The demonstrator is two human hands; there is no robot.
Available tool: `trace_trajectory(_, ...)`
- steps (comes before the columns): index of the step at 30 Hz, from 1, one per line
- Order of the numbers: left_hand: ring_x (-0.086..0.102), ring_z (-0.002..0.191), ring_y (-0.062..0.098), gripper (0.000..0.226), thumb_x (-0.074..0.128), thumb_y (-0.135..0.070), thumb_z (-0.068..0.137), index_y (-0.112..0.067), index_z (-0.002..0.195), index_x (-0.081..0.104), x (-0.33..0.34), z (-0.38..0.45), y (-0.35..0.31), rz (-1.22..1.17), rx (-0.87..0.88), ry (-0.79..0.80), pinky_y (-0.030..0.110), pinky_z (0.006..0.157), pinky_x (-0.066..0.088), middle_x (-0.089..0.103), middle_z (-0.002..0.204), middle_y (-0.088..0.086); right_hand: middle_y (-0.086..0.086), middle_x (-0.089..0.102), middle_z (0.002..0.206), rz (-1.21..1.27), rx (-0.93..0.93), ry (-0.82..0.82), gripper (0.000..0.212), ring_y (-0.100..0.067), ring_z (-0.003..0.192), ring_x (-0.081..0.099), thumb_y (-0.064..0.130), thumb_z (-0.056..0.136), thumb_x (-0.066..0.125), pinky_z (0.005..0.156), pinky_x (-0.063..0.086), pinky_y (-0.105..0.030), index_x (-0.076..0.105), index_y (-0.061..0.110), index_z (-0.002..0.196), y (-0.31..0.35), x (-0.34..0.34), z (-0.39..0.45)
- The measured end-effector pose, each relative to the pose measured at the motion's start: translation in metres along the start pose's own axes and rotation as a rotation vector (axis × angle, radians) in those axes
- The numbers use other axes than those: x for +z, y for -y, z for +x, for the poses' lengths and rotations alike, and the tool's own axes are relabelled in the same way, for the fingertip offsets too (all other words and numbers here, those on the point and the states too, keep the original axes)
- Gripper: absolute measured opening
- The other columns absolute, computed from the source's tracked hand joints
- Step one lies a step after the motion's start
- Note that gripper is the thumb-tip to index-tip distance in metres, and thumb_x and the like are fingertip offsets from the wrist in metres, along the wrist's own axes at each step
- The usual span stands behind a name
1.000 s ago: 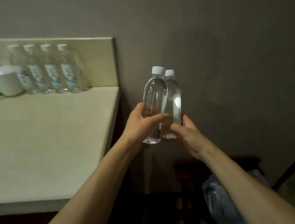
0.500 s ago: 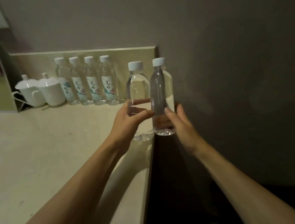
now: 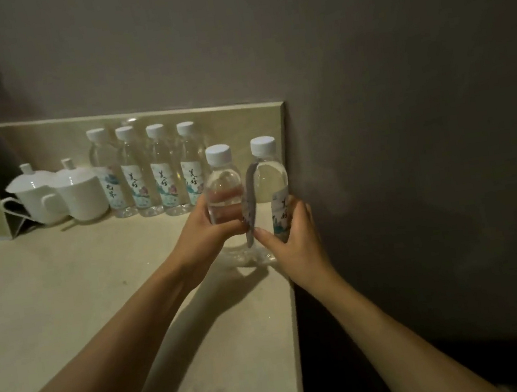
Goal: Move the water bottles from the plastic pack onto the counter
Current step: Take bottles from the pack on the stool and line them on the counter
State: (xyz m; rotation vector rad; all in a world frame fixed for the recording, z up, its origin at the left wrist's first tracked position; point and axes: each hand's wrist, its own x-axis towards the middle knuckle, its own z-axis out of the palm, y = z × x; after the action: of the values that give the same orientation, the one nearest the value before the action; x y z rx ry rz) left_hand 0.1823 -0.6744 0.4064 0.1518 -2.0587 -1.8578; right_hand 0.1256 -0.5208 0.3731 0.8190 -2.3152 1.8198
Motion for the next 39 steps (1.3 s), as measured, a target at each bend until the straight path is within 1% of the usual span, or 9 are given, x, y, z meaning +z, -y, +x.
trace_trajectory(6, 0.062, 0.113, 0.015, 0.077, 0.083, -0.029, 0.060, -0.015, 0.129, 0.051, -0.023, 0.018, 0.003, 0.150, -0.035, 0.172, 0.035, 0.098, 0.049, 0.066, 0.120, 0.001, -0.001, 0.044, 0.125, -0.070, 0.094, -0.117, 0.067, -0.014, 0.115, 0.050, 0.027, 0.080, 0.076, 0.087, 0.047, -0.028, 0.035, 0.022, 0.134, 0.009, 0.018, 0.000)
trace_trajectory(11, 0.062, 0.109, 0.021, 0.082, 0.092, -0.043, 0.059, -0.018, 0.127, 0.053, -0.033, 0.034, 0.001, 0.431, 0.005, 0.182, 0.044, 0.096, 0.053, 0.063, 0.119, 0.004, -0.002, 0.026, 0.153, -0.145, 0.206, -0.071, 0.099, -0.015, 0.135, 0.029, 0.046, 0.082, 0.070, 0.099, 0.031, -0.030, 0.003, 0.029, 0.153, 0.017, 0.024, -0.006)
trace_trajectory(16, 0.060, 0.103, 0.022, 0.076, 0.090, -0.041, 0.061, -0.017, 0.122, 0.052, -0.033, 0.032, 0.002, 0.572, 0.102, 0.066, 0.045, 0.090, 0.053, 0.062, 0.114, 0.004, -0.009, 0.026, 0.151, -0.324, 0.268, -0.046, 0.095, -0.028, 0.137, 0.035, 0.049, 0.081, 0.068, 0.109, 0.038, -0.050, 0.008, 0.023, 0.151, 0.022, 0.027, -0.009)
trace_trajectory(20, 0.062, 0.108, 0.023, 0.072, 0.089, -0.033, 0.067, -0.015, 0.126, 0.051, -0.040, 0.036, 0.004, 0.513, 0.136, 0.114, 0.048, 0.093, 0.052, 0.064, 0.118, 0.005, -0.015, 0.037, 0.145, -0.589, 0.282, -0.024, 0.090, -0.033, 0.133, 0.039, 0.046, 0.082, 0.067, 0.106, 0.038, -0.051, 0.017, 0.007, 0.146, 0.025, 0.025, 0.000)
trace_trajectory(25, 0.064, 0.109, 0.019, 0.065, 0.086, -0.026, 0.073, -0.016, 0.128, 0.054, -0.048, 0.038, 0.007, 0.454, 0.131, 0.120, 0.046, 0.095, 0.053, 0.068, 0.118, 0.002, -0.010, 0.042, 0.144, -0.534, 0.295, -0.050, 0.086, -0.032, 0.128, 0.048, 0.038, 0.083, 0.070, 0.102, 0.045, -0.050, 0.019, 0.010, 0.146, 0.027, 0.035, 0.015)
trace_trajectory(27, 0.063, 0.110, 0.015, 0.063, 0.084, -0.025, 0.075, -0.017, 0.130, 0.055, -0.051, 0.037, 0.009, 0.441, 0.133, 0.138, 0.039, 0.095, 0.054, 0.068, 0.119, 0.001, -0.010, 0.039, 0.147, -0.533, 0.281, -0.074, 0.089, -0.033, 0.131, 0.044, 0.039, 0.084, 0.070, 0.105, 0.042, -0.048, 0.015, 0.013, 0.148, 0.025, 0.038, 0.015)
trace_trajectory(31, 0.062, 0.095, 0.002, 0.056, 0.084, -0.025, 0.076, -0.018, 0.124, 0.057, -0.049, 0.031, 0.009, 0.482, 0.167, 0.116, 0.015, 0.074, 0.048, 0.067, 0.111, -0.005, -0.011, 0.032, 0.151, -0.529, 0.273, -0.079, 0.099, -0.035, 0.135, 0.039, 0.042, 0.082, 0.071, 0.108, 0.037, -0.049, 0.006, 0.014, 0.152, 0.022, 0.038, 0.016)
trace_trajectory(35, 0.064, 0.092, 0.015, 0.054, 0.087, -0.040, 0.068, -0.016, 0.109, 0.062, -0.043, 0.022, 0.012, 0.647, 0.157, -0.020, 0.030, 0.075, 0.055, 0.068, 0.104, -0.002, -0.012, 0.033, 0.151, -0.546, 0.279, -0.069, 0.101, -0.036, 0.135, 0.038, 0.044, 0.081, 0.072, 0.108, 0.038, -0.050, 0.008, 0.013, 0.152, 0.024, 0.037, 0.017)
trace_trajectory(39, 0.066, 0.083, 0.015, 0.046, 0.087, -0.037, 0.070, -0.016, 0.103, 0.064, -0.035, 0.016, 0.020, 0.633, 0.141, -0.143, 0.032, 0.070, 0.056, 0.071, 0.097, 0.000, -0.010, 0.043, 0.140, -0.488, 0.270, -0.078, 0.079, -0.034, 0.126, 0.047, 0.043, 0.080, 0.072, 0.101, 0.044, -0.051, 0.029, 0.012, 0.139, 0.023, 0.034, 0.013)
